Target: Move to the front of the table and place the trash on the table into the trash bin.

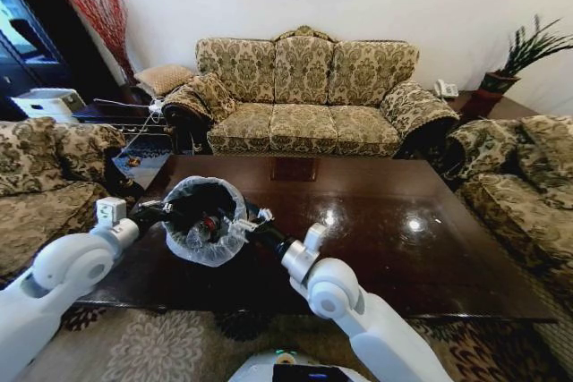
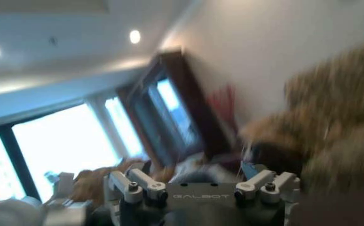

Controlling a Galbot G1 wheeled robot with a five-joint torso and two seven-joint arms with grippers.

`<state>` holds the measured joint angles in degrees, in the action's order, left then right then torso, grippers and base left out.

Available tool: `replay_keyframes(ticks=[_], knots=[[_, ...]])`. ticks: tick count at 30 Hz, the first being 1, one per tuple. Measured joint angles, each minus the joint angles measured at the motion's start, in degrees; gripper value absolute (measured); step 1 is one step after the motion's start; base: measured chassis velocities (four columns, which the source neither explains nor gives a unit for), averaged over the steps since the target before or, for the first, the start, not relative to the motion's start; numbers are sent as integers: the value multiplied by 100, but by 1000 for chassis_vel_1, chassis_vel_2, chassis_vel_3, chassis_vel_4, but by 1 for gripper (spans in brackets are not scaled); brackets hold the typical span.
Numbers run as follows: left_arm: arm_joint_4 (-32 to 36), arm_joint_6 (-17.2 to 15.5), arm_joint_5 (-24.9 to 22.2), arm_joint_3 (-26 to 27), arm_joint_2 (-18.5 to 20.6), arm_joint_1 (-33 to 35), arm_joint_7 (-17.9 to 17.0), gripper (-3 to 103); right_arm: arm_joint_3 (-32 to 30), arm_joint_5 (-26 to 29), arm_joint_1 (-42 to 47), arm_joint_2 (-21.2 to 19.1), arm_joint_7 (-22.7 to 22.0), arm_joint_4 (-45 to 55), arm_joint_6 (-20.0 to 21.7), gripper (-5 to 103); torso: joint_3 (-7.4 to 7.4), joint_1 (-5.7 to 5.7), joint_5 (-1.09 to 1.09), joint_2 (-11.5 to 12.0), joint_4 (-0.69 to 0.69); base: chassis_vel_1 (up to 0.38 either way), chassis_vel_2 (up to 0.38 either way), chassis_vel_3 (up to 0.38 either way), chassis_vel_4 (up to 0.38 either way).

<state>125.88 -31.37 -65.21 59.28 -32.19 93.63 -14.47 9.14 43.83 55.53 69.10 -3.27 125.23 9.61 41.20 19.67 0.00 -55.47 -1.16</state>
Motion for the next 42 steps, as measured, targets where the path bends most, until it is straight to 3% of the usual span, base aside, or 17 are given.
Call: replay_keyframes(ticks=[2, 7, 9, 11, 13, 15, 18, 20, 21, 27, 36, 42], knots=[[69, -81, -278, 172, -190, 7, -208, 0, -349, -505, 203, -47, 174, 18, -455, 100, 0, 0, 1, 0, 0, 0, 0, 0, 0], [151, -198, -485, 391, -502, -3, -509, 0, -822, -1106, 469, -72, 302, 43, -889, 100, 0, 0, 0, 0, 1, 0, 0, 0, 0], [303, -350, -759, 743, -926, -6, -790, 0, -1194, -1993, 753, -25, 496, -143, -1356, 100, 0, 0, -1, 0, 0, 0, 0, 0, 0], [404, -391, -846, 1058, -1238, 118, -905, 0, -1370, -2426, 1001, 64, 556, -260, -1572, 100, 0, 0, 1, 0, 2, 0, 0, 0, 0], [441, -399, -859, 1187, -1355, 202, -921, 0, -1400, -2519, 1104, 100, 534, -289, -1632, 100, 0, 0, 3, 0, 2, 0, 0, 0, 0], [537, -404, -865, 1710, -1752, 654, -906, 0, -1463, -2670, 1332, 199, 381, -336, -1749, 100, 0, 0, -2, 0, 0, 0, 0, 0, 0], [565, -385, -847, 2003, -1958, 881, -851, 0, -1514, -2743, 1442, 257, 340, -359, -1825, 100, 0, 0, -2, 0, -1, 0, 0, 0, 0], [644, -306, -824, 2428, -2329, 1228, -750, 0, -1608, -2877, 1596, 343, 311, -402, -1989, 100, -1, 0, -1, 0, -1, 26, -20, -19, 22], [644, -306, -824, 2428, -2329, 1228, -750, 0, -1608, -2877, 1596, 343, 311, -402, -1989, 100, -1, 0, -1, 0, -1, 52, -40, -38, 45], [939, -84, -826, 3095, -3152, 2071, -657, 0, -1759, -2984, 1767, 386, 244, -465, -2264, 100, 0, 2, 1, 0, -1, 80, -79, -111, 96], [1047, 90, -516, 3001, -3909, 2209, -607, 0, -1817, -2820, 2004, 287, 211, -525, -2535, 100, 0, -1, 0, 0, 0, 216, -226, -239, 236], [769, 420, -140, 2763, -4490, 1939, -625, 0, -1826, -2689, 2034, 287, 65, -580, -2554, 100, -4, -8, 1, -5, -1, 212, -205, -221, 216]])
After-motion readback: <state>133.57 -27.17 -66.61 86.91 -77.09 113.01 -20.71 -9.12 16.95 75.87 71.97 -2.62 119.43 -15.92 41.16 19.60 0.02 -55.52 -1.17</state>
